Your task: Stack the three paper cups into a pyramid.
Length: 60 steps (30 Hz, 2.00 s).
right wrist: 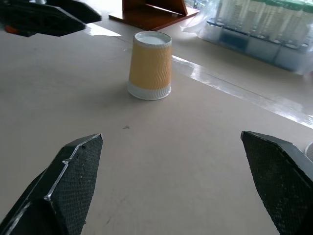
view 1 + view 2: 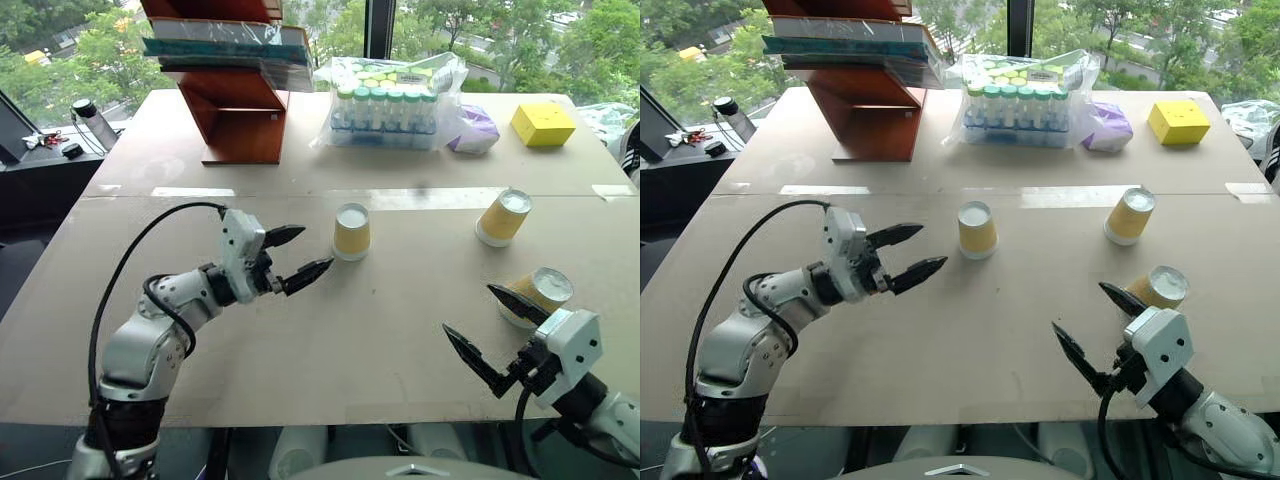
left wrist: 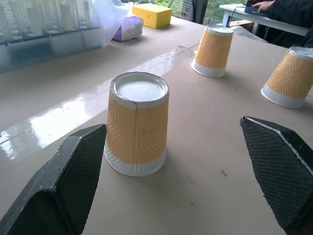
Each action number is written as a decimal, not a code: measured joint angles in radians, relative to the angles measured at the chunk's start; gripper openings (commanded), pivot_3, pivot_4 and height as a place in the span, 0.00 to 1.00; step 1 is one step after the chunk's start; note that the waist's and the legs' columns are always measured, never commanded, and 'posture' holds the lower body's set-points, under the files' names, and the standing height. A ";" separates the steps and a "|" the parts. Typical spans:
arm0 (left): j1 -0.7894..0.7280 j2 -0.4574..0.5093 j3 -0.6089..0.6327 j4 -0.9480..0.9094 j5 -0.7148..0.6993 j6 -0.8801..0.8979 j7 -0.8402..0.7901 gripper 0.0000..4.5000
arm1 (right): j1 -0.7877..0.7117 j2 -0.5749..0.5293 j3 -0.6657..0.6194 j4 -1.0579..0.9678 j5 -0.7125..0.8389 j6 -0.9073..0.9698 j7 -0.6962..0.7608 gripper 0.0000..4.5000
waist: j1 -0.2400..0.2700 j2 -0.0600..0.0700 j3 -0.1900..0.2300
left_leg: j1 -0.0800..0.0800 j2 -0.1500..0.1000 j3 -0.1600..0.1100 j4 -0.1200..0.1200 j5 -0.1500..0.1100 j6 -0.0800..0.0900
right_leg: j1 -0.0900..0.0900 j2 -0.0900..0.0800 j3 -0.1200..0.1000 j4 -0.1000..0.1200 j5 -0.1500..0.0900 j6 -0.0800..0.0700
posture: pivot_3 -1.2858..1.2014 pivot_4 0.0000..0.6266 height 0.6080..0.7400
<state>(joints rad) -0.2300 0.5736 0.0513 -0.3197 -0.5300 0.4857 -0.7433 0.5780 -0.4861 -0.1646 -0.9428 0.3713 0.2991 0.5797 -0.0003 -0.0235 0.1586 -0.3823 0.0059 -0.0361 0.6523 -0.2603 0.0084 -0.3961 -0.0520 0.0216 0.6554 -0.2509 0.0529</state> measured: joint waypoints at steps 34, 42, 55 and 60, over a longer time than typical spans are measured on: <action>-0.269 -0.164 -0.178 0.563 0.224 -0.296 -0.214 0.56 | 0.140 0.054 0.050 -0.018 -0.089 -0.110 -0.058 1.00 | -0.015 -0.001 0.000 | 0.000 0.001 -0.001 0.000 0.000 0.000 | 0.000 0.001 0.000 0.001 0.000 0.001 | 0.52 0.24 1.00; -0.107 -0.029 -0.140 0.394 0.135 -0.253 -0.395 0.56 | 0.131 0.052 0.063 -0.009 -0.091 -0.114 -0.055 1.00 | -0.001 0.000 0.000 | 0.000 0.002 -0.001 0.001 0.000 0.000 | 0.000 0.000 0.000 0.001 -0.001 -0.002 | 0.52 0.24 1.00; -0.103 -0.084 -0.186 0.371 0.189 -0.297 -0.384 0.56 | 0.120 0.041 0.075 -0.009 -0.094 -0.103 -0.069 1.00 | 0.003 0.000 0.000 | 0.000 0.001 0.000 0.001 0.000 0.000 | 0.000 0.001 0.000 0.002 0.000 0.000 | 0.52 0.24 1.00; -0.113 -0.093 -0.211 0.371 0.195 -0.304 -0.390 0.86 | 0.124 0.043 0.075 -0.011 -0.099 -0.103 -0.084 1.00 | 0.004 0.000 0.000 | 0.000 0.001 0.000 0.001 0.000 0.000 | 0.000 0.001 0.000 0.001 0.000 0.000 | 0.52 0.24 1.00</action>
<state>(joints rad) -0.3426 0.4802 -0.1595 0.0516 -0.3346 0.1815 -1.1330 0.7016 -0.4434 -0.0898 -0.9541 0.2725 0.1965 0.4962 0.0033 -0.0239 0.1581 -0.3821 0.0065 -0.0359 0.6533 -0.2603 0.0084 -0.3961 -0.0514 0.0218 0.6568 -0.2511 0.0527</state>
